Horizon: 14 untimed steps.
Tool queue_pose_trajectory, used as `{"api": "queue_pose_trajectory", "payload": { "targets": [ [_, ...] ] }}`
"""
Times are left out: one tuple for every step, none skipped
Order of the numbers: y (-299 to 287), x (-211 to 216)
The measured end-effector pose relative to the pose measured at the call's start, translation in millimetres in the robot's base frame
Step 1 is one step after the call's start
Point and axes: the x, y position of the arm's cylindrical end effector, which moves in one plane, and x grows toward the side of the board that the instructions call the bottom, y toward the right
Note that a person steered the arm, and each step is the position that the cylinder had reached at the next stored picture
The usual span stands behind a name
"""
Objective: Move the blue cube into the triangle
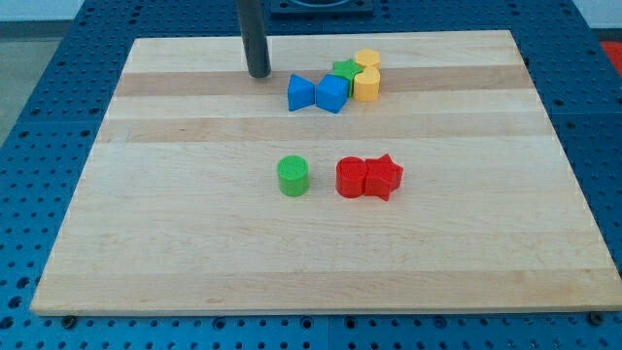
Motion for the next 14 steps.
{"api": "queue_pose_trajectory", "payload": {
  "targets": [
    [29.5, 0.0],
    [57.3, 3.5],
    [76.0, 6.4],
    [90.1, 16.5],
    [99.3, 38.1],
    [105.0, 63.2],
    [105.0, 84.0],
    [105.0, 87.6],
    [105.0, 87.7],
    [128.5, 91.8],
    [130.1, 101.5],
    [127.0, 112.7],
    [104.0, 139.6],
    [103.0, 141.0]
  ]
}}
